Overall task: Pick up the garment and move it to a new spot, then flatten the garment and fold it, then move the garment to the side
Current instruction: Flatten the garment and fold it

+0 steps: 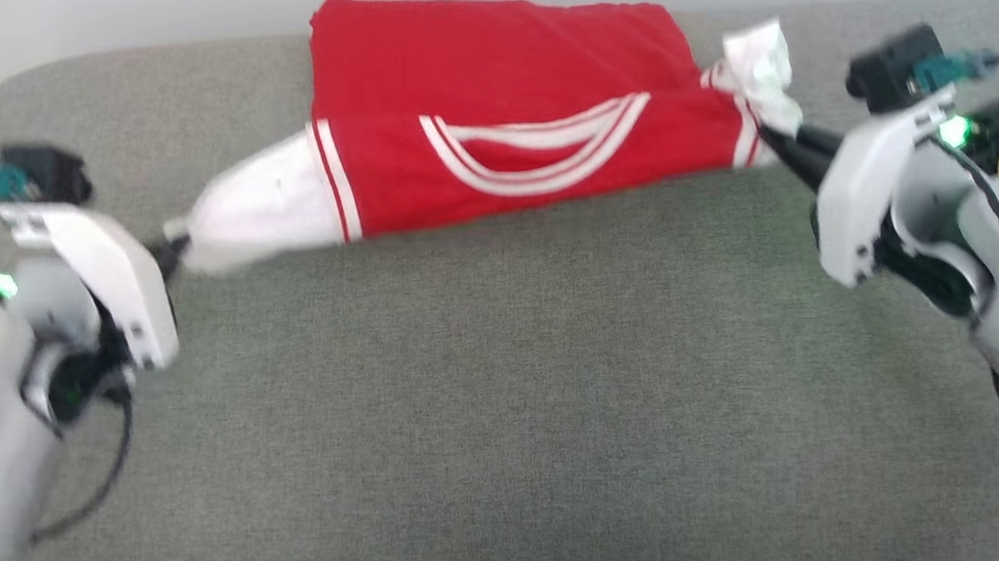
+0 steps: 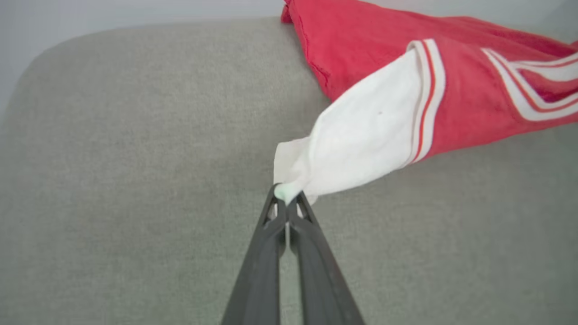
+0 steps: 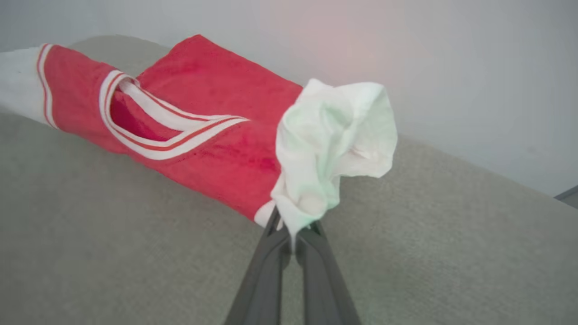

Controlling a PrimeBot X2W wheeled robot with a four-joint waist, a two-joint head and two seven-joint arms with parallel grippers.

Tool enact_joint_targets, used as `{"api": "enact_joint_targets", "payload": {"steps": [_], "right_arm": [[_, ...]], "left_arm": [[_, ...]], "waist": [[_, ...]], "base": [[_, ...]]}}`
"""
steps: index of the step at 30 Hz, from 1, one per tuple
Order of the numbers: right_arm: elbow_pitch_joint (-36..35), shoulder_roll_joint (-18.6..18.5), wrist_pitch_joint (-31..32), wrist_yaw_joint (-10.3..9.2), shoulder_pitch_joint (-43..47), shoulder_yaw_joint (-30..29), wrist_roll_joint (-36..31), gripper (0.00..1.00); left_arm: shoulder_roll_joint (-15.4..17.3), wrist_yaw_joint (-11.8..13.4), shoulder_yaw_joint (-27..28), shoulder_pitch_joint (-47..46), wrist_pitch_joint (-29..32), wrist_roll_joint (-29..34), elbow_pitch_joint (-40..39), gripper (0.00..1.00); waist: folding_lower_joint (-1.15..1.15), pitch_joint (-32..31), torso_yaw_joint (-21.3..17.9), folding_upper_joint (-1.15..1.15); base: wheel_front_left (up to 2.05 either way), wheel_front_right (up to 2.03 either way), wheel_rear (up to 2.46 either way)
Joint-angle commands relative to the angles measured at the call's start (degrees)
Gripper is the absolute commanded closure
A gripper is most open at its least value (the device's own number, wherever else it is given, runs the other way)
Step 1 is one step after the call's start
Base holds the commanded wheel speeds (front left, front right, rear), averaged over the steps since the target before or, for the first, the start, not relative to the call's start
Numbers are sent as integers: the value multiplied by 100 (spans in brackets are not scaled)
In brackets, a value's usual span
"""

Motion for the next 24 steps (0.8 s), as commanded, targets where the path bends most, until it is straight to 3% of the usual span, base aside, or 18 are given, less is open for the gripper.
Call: {"api": "enact_joint_targets", "payload": {"steps": [1, 6, 12, 18, 24], "right_arm": [[-70, -56, 37, -2, 112, -19, 30, 100], [-894, -487, 506, -2, 937, -149, 270, 100], [-1812, -823, 1198, -2, 1900, -404, 525, 100], [-2556, -1073, 1779, -2, 2734, -666, 686, 100], [-3162, -1252, 2328, -2, 3440, -832, 839, 100]], "left_arm": [[25, 43, -22, 121, 11, -13, -72, 100], [429, 471, -42, 1012, 122, -193, -1078, 100], [874, 1212, -4, 2050, 130, -516, -2230, 100], [1124, 1785, -48, 2895, 164, -762, -3035, 100], [1217, 2192, -153, 3494, 278, -983, -3546, 100]], "waist": [[0, -48, -16, 0], [0, -167, -47, 0], [0, -227, -111, 0], [0, -203, -137, 0], [0, -158, -132, 0]], "base": [[0, 0, 0], [0, 0, 0], [0, 0, 0], [0, 0, 0], [0, 0, 0]]}}
